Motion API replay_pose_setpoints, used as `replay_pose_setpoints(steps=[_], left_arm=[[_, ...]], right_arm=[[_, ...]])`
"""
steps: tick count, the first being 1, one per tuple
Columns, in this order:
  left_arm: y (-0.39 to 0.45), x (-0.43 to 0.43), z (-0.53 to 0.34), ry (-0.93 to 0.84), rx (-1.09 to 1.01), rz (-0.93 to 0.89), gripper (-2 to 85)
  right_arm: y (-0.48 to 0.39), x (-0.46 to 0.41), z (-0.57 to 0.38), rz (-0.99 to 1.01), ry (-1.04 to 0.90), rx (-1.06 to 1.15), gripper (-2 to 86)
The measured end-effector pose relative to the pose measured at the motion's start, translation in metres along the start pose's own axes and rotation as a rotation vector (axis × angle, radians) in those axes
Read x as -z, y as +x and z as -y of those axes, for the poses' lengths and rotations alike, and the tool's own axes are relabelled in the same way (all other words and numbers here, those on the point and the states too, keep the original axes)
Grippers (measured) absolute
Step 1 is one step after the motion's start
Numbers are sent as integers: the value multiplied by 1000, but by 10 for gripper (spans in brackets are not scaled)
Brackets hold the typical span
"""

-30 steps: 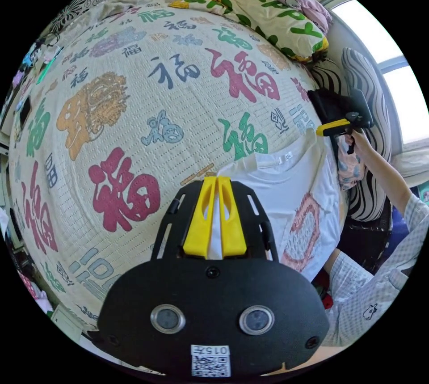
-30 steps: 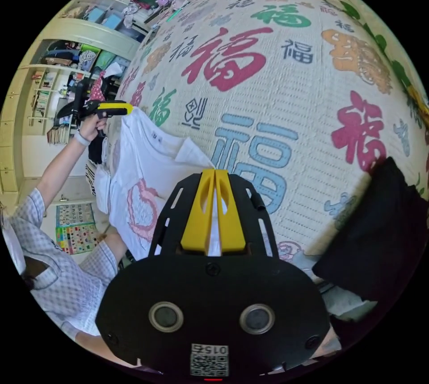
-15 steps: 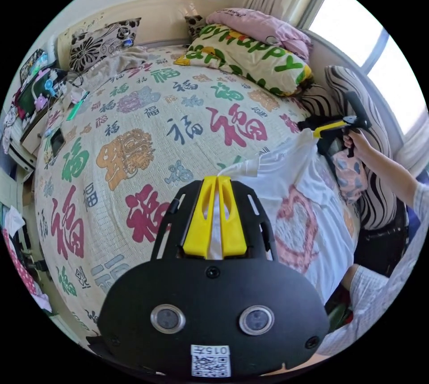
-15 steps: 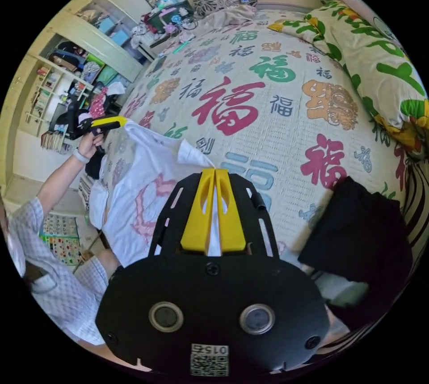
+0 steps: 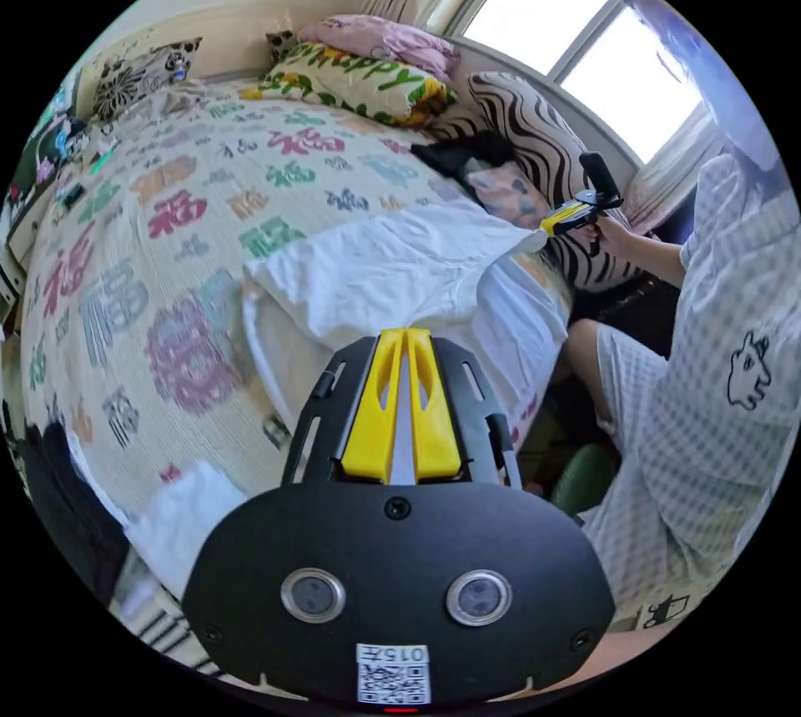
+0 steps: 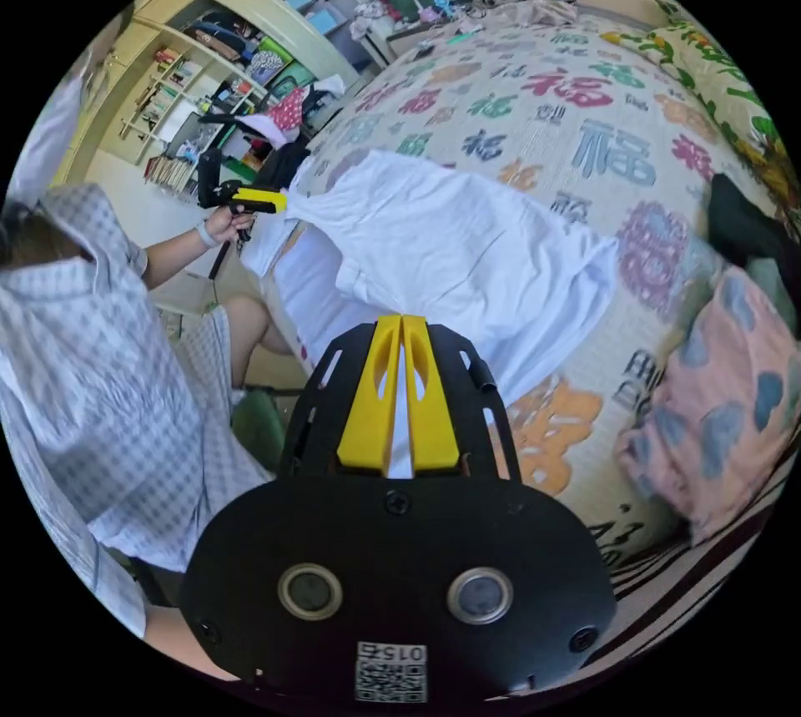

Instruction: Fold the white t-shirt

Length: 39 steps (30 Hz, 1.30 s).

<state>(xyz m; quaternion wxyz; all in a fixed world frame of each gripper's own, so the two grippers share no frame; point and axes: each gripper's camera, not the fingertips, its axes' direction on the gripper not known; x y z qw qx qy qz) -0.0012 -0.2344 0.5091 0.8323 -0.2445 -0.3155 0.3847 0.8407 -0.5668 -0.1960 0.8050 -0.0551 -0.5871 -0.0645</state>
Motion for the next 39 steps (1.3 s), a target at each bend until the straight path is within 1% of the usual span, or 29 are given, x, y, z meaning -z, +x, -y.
replay_pose_setpoints(steps=[2,4,8,13,16,21,25,27,30,31,33,35,37,39], left_arm=[[22,-12,-44,-47,22,-10,-3],[36,-22,-70,-76,24,0,-3],[55,-45,-111,-89,8,32,-3],[65,-64,-140,-89,-42,66,-4],[67,-71,-151,-99,-17,82,-5],[73,-64,-163,-69,2,115,-4],[80,-49,-173,-32,2,153,-5],[77,-55,-177,-66,30,141,-5],[63,-78,-183,-226,164,127,-7],[57,-81,-185,-290,231,138,-8],[60,-72,-188,-259,264,171,-8],[70,-50,-185,-118,259,190,-8],[76,-45,-176,-17,231,149,-8],[73,-56,-164,0,222,94,-8]], right_arm=[[-21,-16,-32,8,-57,2,-6],[-40,-37,-70,20,-126,-11,-6],[-56,-65,-113,-5,-171,-24,-6],[-76,-82,-155,-83,-129,-7,-5],[-83,-88,-170,-94,-163,-51,-5],[-103,-91,-187,-169,-201,-32,-5],[-122,-82,-208,-210,-172,-14,-3],[-120,-85,-216,-198,-184,-39,-2],[-108,-97,-230,-150,-258,-127,4],[-106,-95,-237,-173,-250,-155,7],[-108,-82,-247,-194,-175,-180,9],[-112,-66,-255,-176,-80,-171,6],[-113,-54,-257,-131,19,-139,2],[-106,-58,-251,-83,29,-127,-1]])
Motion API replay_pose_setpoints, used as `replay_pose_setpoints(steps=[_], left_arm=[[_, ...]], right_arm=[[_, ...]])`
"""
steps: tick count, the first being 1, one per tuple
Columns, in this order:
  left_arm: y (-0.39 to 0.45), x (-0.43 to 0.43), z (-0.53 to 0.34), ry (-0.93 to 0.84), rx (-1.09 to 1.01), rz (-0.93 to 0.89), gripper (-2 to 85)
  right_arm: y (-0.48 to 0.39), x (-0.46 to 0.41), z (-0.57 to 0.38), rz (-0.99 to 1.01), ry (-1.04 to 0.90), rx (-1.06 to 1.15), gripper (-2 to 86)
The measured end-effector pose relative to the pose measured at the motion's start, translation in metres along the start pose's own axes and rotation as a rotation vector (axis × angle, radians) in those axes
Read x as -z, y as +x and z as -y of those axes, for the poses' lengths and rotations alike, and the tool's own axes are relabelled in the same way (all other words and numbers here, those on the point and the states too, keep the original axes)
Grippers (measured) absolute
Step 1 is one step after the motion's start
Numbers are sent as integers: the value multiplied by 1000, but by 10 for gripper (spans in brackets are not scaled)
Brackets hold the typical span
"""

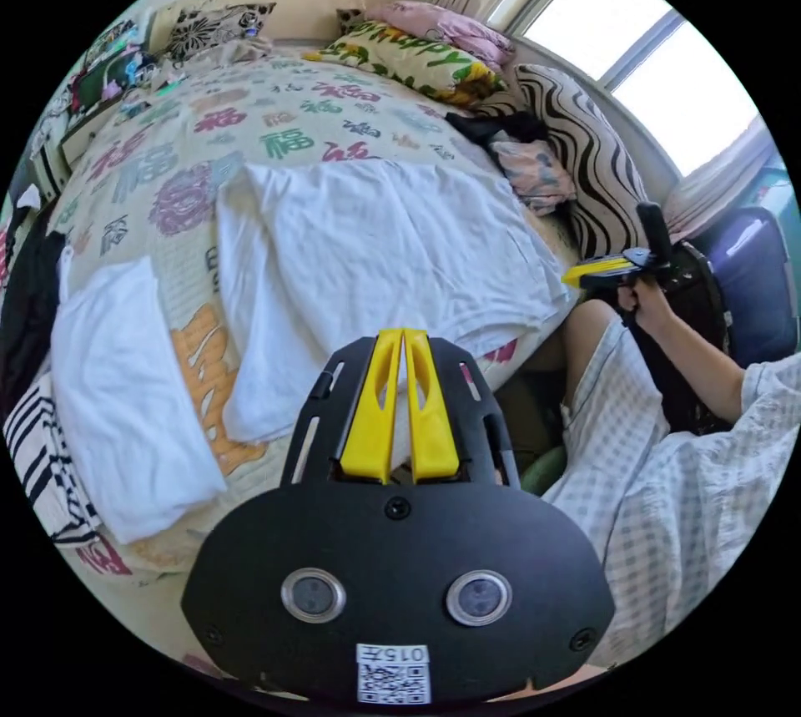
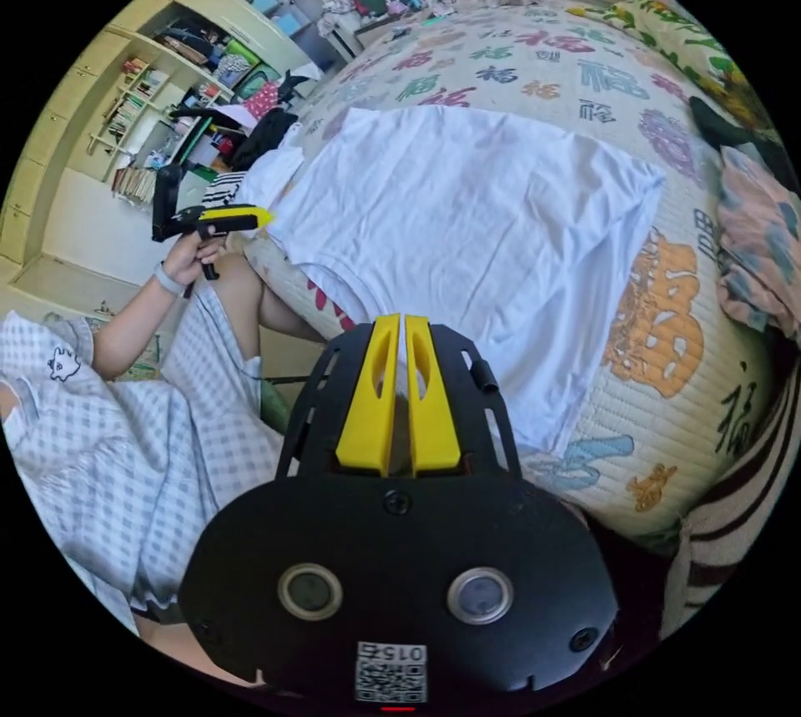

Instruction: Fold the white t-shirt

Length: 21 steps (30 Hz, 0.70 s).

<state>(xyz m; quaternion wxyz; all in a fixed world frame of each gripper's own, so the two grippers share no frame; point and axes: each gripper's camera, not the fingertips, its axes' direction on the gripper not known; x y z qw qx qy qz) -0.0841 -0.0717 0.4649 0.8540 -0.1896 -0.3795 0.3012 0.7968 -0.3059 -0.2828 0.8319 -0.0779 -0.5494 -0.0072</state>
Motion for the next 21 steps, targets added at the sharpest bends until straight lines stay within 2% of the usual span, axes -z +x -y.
replay_pose_setpoints(steps=[2,4,5,7,9,11,13,15,21], left_arm=[[-14,-32,12,-89,35,-19,-7],[-32,-59,12,-234,76,35,-4],[-41,-61,12,-247,79,-4,-2],[-54,-49,14,-229,98,-39,2],[-72,-26,21,-123,126,-77,17],[-111,2,42,34,239,-99,86],[-144,9,61,115,323,-112,108],[-176,5,80,140,404,-89,113],[-237,-39,125,116,561,-166,110]], right_arm=[[10,-16,7,24,-63,-1,-3],[30,-47,8,-51,-273,-48,-4],[35,-51,7,-35,-292,-50,-4],[54,-35,0,54,-239,-68,-1],[75,-8,-5,107,-113,-102,5],[106,20,-5,152,20,-164,21],[155,50,-1,188,196,-287,71],[191,60,4,189,274,-395,100],[268,40,29,325,282,-590,116]])
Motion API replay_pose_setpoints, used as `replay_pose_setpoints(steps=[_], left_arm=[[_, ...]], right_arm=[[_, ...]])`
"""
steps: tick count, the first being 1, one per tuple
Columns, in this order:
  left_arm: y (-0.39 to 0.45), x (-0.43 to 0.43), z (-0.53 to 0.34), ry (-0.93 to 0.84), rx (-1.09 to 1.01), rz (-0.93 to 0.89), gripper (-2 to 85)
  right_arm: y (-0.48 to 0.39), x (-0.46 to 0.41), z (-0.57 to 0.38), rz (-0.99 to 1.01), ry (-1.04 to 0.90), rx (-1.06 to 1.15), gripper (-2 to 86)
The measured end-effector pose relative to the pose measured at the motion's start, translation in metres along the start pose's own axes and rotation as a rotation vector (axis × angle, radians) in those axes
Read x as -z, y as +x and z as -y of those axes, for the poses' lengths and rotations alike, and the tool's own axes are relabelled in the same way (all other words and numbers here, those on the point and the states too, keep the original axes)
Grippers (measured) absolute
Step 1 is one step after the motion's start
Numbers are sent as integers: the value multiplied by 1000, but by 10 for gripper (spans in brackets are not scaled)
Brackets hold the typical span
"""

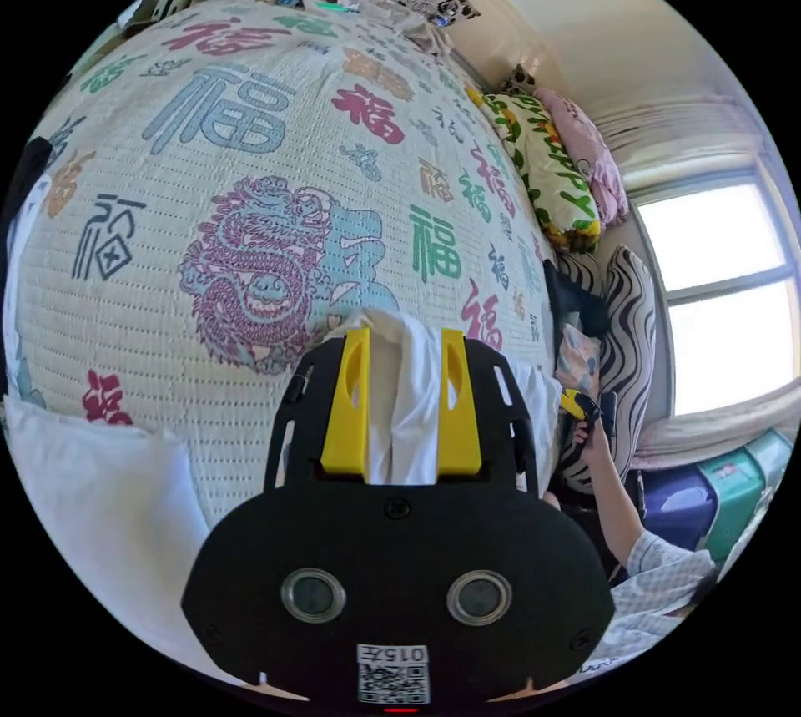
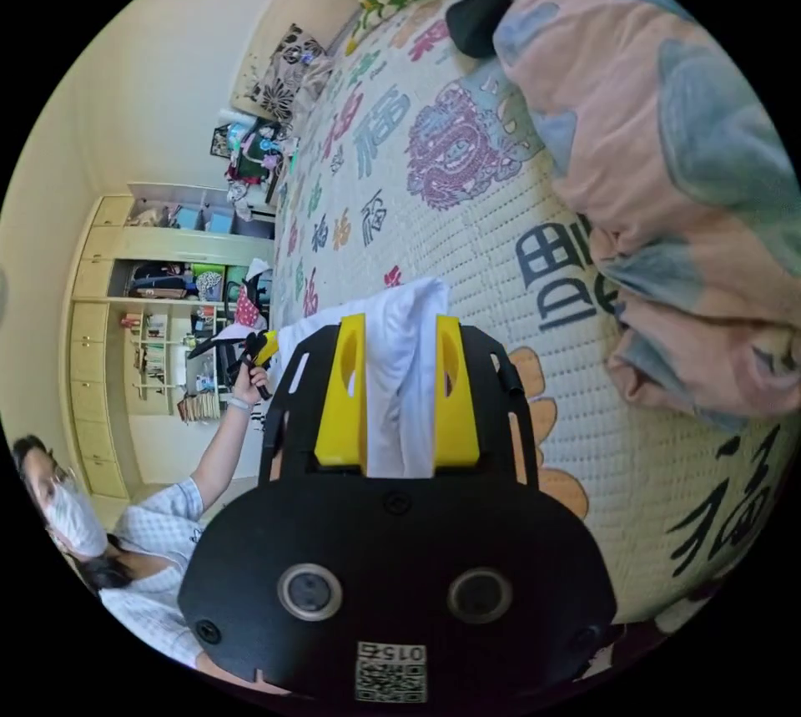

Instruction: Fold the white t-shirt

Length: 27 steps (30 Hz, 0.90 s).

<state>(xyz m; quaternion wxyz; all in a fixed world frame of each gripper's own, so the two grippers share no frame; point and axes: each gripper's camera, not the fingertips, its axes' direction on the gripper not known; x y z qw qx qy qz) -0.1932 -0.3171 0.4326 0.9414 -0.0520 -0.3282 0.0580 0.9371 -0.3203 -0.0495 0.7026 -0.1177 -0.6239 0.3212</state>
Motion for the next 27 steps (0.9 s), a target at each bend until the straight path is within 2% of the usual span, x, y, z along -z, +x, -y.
replay_pose_setpoints(steps=[2,4,7,11,15,20,23,27], left_arm=[[-8,-14,13,-44,24,19,80],[-18,-17,19,-58,46,21,45],[-39,-10,23,-21,80,-57,11],[-72,-4,17,38,157,-145,2],[-91,-9,9,77,214,-236,12],[-81,32,-28,164,97,-182,56],[-54,42,-73,40,-54,-103,70],[-29,30,-140,-66,-136,7,90]], right_arm=[[11,-11,12,4,-49,-42,104],[24,-21,21,82,-93,-78,51],[29,-15,22,54,-18,-80,14],[30,-13,22,-72,0,-57,7],[36,-29,21,-12,0,-71,22],[11,-34,-4,-81,12,22,51],[-20,-53,-44,-100,-102,163,62],[-59,-111,-106,-161,-294,269,97]])
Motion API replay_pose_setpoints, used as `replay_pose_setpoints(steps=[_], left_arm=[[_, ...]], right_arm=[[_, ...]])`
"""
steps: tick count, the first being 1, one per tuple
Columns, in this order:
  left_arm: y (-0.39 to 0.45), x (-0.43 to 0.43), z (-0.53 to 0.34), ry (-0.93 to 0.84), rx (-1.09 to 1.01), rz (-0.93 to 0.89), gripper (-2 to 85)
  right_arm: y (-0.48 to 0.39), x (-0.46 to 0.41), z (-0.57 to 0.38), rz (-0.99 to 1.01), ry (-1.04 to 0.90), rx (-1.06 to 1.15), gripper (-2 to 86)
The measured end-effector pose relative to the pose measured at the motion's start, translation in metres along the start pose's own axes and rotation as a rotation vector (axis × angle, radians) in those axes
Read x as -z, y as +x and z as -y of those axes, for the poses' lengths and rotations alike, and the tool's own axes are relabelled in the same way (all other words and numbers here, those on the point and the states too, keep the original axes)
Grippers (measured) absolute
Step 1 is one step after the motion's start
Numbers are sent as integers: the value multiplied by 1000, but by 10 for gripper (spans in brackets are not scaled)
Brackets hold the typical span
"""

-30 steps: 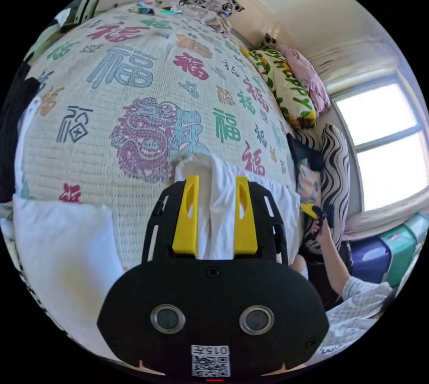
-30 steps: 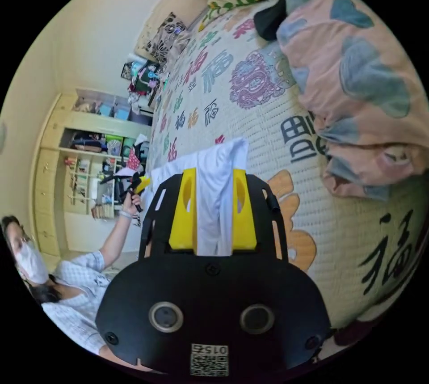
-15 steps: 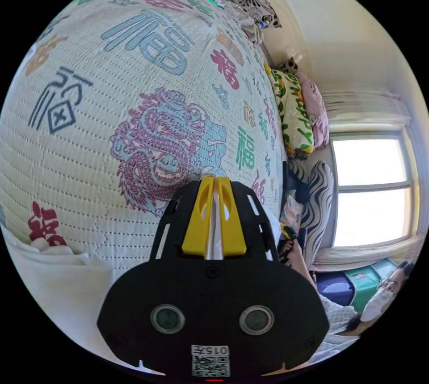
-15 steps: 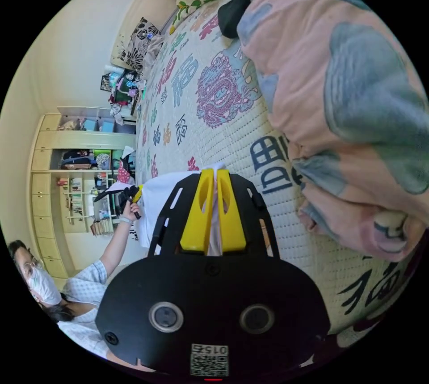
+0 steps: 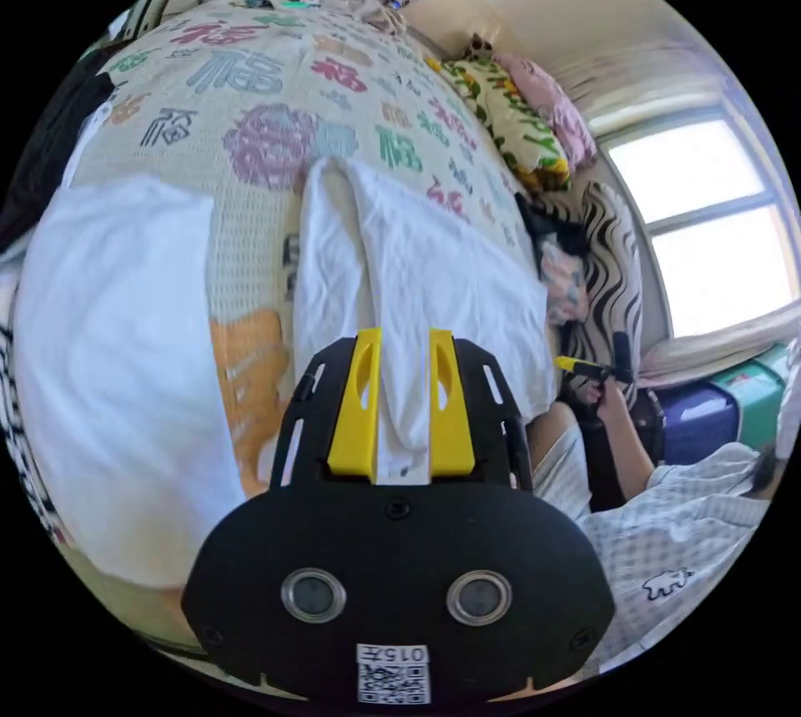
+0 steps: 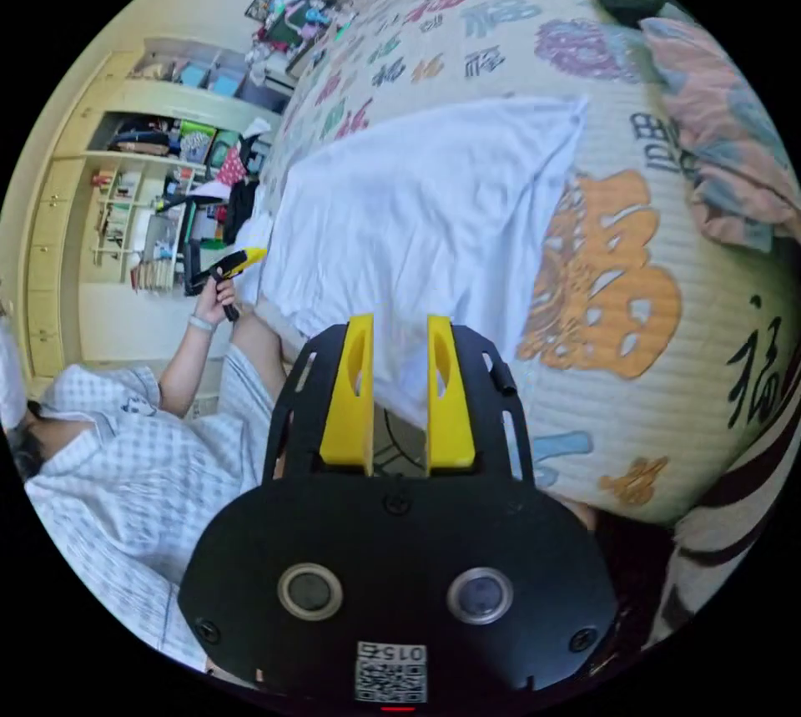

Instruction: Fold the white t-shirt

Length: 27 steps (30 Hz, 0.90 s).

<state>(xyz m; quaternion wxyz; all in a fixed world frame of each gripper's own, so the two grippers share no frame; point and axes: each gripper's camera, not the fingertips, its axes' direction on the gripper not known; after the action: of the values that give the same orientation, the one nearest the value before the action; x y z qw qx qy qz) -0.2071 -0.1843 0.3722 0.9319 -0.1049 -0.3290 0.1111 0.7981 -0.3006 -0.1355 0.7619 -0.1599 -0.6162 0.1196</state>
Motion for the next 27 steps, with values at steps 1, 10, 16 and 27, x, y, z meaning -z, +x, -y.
replay_pose_setpoints(steps=[1,10,16,27], left_arm=[[5,-7,-18,-23,10,48,99],[-1,-44,-75,-32,120,15,99],[4,-46,-83,-67,89,5,88],[1,-62,-115,-59,115,-37,7]], right_arm=[[-13,-20,-5,-33,-34,1,111],[-81,-131,-4,-182,-116,47,119],[-118,-158,3,-207,-72,83,111],[-182,-281,44,-413,-283,224,57]])
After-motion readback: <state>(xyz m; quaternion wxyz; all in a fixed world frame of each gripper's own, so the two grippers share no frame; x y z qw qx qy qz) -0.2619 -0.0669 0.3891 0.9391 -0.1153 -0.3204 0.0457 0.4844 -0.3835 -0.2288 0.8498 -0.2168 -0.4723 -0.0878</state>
